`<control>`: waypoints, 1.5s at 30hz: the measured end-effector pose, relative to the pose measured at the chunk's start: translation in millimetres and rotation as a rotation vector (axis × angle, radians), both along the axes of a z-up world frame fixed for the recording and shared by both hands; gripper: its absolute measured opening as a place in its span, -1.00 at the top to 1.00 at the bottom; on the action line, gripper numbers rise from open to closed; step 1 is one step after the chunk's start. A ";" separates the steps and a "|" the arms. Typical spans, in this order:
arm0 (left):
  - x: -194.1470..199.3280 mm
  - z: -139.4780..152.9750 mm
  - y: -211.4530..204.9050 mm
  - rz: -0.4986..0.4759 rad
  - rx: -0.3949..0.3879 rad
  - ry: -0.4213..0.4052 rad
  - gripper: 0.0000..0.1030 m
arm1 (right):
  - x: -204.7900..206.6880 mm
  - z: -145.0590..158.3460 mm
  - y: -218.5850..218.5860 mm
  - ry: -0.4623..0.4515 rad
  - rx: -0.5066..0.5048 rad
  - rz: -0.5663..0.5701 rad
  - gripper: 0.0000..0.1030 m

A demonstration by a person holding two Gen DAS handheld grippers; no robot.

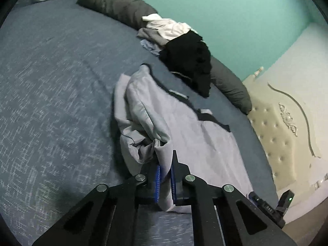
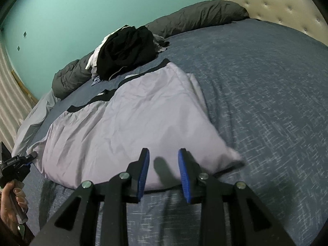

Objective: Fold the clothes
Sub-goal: 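Lift the held side and fold it over the jacket with the left gripper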

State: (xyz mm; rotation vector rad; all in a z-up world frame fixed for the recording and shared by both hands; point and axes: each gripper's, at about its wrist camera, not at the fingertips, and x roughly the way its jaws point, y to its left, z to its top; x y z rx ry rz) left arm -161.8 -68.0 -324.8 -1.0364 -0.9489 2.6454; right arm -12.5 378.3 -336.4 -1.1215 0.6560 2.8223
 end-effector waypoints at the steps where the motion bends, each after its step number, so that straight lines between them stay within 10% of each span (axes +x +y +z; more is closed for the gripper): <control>1: -1.9 3.0 3.3 -0.001 0.001 0.007 0.85 | 1.7 -0.1 3.9 0.000 -0.002 -0.006 0.44; 21: -65.6 87.9 185.0 -0.255 -0.049 0.136 0.87 | 28.9 -2.1 92.7 -0.006 -0.079 -0.153 0.44; 37: -92.8 -5.6 379.0 -0.614 -0.162 -0.080 0.87 | 33.0 -3.1 106.8 -0.012 -0.135 -0.154 0.44; 40: -91.3 -2.6 373.2 -0.614 -0.139 -0.086 0.70 | 31.7 1.0 105.0 0.010 -0.148 -0.142 0.44; 42: -87.8 7.5 364.0 -0.595 -0.124 -0.078 0.02 | 31.0 5.1 103.2 0.027 -0.149 -0.138 0.44; 45: -78.2 33.0 339.6 -0.569 -0.099 -0.019 -0.21 | 28.4 8.8 99.7 0.047 -0.158 -0.128 0.44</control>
